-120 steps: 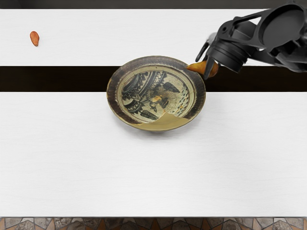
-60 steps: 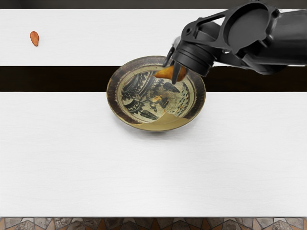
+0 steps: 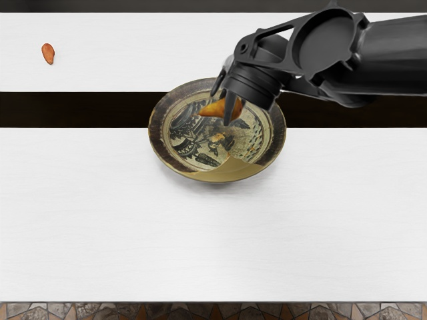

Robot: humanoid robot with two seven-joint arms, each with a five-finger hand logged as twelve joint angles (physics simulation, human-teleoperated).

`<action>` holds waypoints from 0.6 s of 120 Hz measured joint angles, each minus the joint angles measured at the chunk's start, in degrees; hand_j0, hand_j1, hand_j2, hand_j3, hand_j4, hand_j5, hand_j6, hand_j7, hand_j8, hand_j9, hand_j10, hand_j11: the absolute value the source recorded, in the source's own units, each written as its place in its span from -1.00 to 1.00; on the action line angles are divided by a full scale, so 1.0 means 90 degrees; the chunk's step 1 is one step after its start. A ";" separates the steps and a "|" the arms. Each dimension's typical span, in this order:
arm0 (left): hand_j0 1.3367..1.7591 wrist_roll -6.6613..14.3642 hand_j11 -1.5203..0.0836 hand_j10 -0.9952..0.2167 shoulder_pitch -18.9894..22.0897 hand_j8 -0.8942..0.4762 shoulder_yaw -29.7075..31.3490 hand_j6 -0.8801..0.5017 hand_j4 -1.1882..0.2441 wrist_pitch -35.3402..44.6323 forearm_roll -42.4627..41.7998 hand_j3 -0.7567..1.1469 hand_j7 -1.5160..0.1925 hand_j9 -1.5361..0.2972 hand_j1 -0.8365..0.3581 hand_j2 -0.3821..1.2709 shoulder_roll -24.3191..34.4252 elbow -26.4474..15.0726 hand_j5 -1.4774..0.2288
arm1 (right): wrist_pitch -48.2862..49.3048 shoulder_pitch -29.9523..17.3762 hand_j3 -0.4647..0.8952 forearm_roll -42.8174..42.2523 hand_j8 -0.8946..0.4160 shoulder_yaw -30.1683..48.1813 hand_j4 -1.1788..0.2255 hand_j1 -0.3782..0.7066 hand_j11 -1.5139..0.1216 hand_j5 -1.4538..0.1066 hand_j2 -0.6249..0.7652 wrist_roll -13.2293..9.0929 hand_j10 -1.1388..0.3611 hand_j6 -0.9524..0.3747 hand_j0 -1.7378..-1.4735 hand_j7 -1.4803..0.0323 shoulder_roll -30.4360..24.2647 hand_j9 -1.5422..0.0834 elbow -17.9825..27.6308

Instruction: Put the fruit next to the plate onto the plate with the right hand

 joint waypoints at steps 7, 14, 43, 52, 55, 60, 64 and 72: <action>0.52 0.0000 0.90 0.64 0.0000 0.30 0.0000 0.27 0.66 0.0000 0.0000 -0.20 0.77 0.68 0.98 -0.54 0.0000 0.0000 0.73 | -0.0007 0.0001 -0.32 0.0022 -0.03 0.0001 0.13 -0.24 0.20 0.19 0.15 0.0000 0.07 0.00 -0.39 0.28 0.0006 0.25 -0.0071; 0.52 0.0000 0.90 0.64 0.0000 0.30 0.0000 0.27 0.66 0.0000 0.0000 -0.20 0.77 0.68 0.98 -0.54 0.0000 0.0000 0.73 | -0.0011 0.0006 -0.32 0.0033 0.06 0.0002 0.26 -0.40 0.36 0.35 0.09 0.0000 0.18 0.10 -0.40 0.44 0.0009 0.40 -0.0113; 0.52 0.0000 0.90 0.64 0.0000 0.30 0.0000 0.27 0.66 0.0000 0.0000 -0.20 0.77 0.68 0.98 -0.54 0.0000 0.0000 0.73 | -0.0046 0.0087 -0.32 -0.0008 0.24 0.0175 0.52 -0.74 0.67 0.68 -0.05 -0.0001 0.39 0.30 -0.40 0.77 0.0013 0.72 0.0067; 0.52 0.0000 0.90 0.64 0.0000 0.30 0.0000 0.27 0.66 0.0000 0.0000 -0.20 0.77 0.68 0.98 -0.54 0.0000 0.0000 0.73 | -0.0141 0.0032 -0.32 0.0015 0.27 0.0309 0.56 -0.79 0.71 0.72 -0.07 -0.0001 0.42 0.33 -0.40 0.81 -0.0015 0.76 0.0155; 0.52 0.0000 0.90 0.64 0.0000 0.30 0.0000 0.27 0.66 0.0000 0.0000 -0.20 0.77 0.68 0.98 -0.54 0.0000 0.0000 0.73 | -0.0170 -0.0008 -0.32 0.0021 0.27 0.0436 0.57 -0.80 0.72 0.73 -0.07 -0.0001 0.43 0.34 -0.40 0.82 -0.0097 0.77 0.0241; 0.52 0.0000 0.90 0.64 0.0000 0.30 0.0000 0.27 0.66 0.0000 0.0000 -0.20 0.77 0.68 0.98 -0.54 0.0000 0.0000 0.73 | -0.0227 -0.0095 -0.32 0.0026 0.28 0.0724 0.58 -0.82 0.74 0.75 -0.08 -0.0001 0.44 0.35 -0.40 0.84 -0.0361 0.79 0.0466; 0.52 0.0000 0.90 0.64 0.0000 0.30 0.0000 0.27 0.66 0.0000 0.0000 -0.20 0.77 0.68 0.98 -0.54 0.0000 0.0000 0.73 | -0.0258 -0.0174 -0.32 0.0025 0.29 0.1007 0.59 -0.83 0.75 0.76 -0.08 -0.0001 0.44 0.35 -0.40 0.85 -0.0653 0.80 0.0710; 0.52 0.0000 0.90 0.64 0.0000 0.30 0.0000 0.27 0.66 0.0000 0.0000 -0.20 0.77 0.68 0.98 -0.54 0.0000 0.0000 0.73 | -0.0299 -0.0281 -0.32 0.0024 0.30 0.1431 0.60 -0.84 0.77 0.77 -0.09 -0.0001 0.45 0.36 -0.40 0.87 -0.1076 0.81 0.1110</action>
